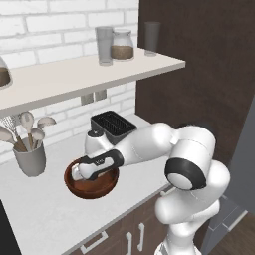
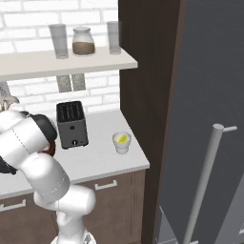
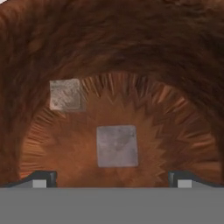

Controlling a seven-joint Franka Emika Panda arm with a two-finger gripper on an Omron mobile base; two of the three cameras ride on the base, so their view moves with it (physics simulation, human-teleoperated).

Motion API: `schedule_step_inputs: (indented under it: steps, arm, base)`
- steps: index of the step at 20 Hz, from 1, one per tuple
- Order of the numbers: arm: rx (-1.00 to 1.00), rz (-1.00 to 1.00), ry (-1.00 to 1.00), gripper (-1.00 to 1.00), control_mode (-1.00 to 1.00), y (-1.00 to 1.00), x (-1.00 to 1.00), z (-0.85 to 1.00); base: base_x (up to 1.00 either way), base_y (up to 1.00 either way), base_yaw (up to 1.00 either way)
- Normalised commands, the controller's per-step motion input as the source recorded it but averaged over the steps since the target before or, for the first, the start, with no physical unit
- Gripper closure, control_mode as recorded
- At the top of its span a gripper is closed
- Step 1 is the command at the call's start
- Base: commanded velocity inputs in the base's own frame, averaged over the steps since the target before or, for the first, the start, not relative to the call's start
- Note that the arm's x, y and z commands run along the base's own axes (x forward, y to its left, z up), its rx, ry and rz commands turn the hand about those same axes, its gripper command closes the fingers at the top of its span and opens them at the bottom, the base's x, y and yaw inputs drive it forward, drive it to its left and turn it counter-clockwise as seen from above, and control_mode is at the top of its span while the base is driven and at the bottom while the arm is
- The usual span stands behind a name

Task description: Grab a lemon wedge from the fridge and one ice cube from the ice bowl, and put them in the glass of lemonade.

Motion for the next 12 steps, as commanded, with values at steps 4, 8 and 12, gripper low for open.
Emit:
schedule_step_inputs:
  steps: [4,8,12]
  arm:
    - [0.0,0.0,0.0,-1.0,-1.0,0.0,0.02,-0.13]
    - [0.0,0.01,0.0,-1.0,-1.0,0.0,0.05,0.0]
    - [0.0,0.01,0.01,-1.0,-1.0,-0.02,0.02,0.0]
  base:
    - [0.0,0.0,0.0]
    - [0.0,0.0,0.0]
    - [0.0,0.0,0.0]
